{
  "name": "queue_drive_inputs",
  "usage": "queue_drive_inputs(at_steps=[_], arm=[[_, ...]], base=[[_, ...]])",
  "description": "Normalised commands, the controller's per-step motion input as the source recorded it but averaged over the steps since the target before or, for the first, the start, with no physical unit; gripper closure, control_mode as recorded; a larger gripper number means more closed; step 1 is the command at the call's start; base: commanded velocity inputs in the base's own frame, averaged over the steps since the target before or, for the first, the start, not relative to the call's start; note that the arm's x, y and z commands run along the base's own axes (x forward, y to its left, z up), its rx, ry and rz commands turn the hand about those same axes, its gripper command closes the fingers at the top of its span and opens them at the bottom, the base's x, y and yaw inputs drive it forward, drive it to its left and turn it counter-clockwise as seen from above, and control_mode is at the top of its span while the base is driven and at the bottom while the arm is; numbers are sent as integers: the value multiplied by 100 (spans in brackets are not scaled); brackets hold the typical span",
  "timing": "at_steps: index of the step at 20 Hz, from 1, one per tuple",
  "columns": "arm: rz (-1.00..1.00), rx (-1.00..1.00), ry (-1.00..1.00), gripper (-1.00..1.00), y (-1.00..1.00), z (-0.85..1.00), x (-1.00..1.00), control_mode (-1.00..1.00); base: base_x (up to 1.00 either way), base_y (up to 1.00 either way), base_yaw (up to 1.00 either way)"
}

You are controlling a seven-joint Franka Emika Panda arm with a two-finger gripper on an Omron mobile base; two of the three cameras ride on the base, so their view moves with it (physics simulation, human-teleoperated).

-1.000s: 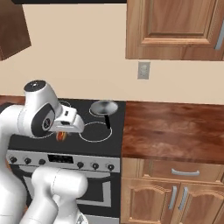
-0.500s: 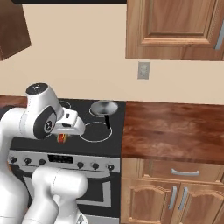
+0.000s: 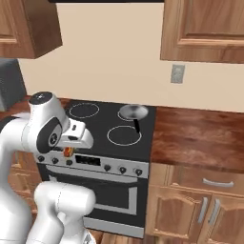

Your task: Place the cold items (kiwi and peach) from the fridge in one tupperware on the dining counter. Place the warm items (hot dog and kebab skewer) in the stove area in another tupperware.

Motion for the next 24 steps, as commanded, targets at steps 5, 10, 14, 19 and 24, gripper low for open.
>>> queue_drive_inputs(at_steps=[5, 10, 14, 19, 24], arm=[[0, 0, 0, 100, 0, 0, 0, 100], [0, 0, 0, 100, 0, 0, 0, 100], [0, 0, 0, 100, 0, 0, 0, 100], [0, 0, 0, 100, 0, 0, 0, 100], [0, 0, 0, 100, 0, 0, 0, 100]], base=[[-81, 57, 67], [-27, 35, 96], [-3, 25, 100], [-19, 46, 97], [-26, 85, 92]])
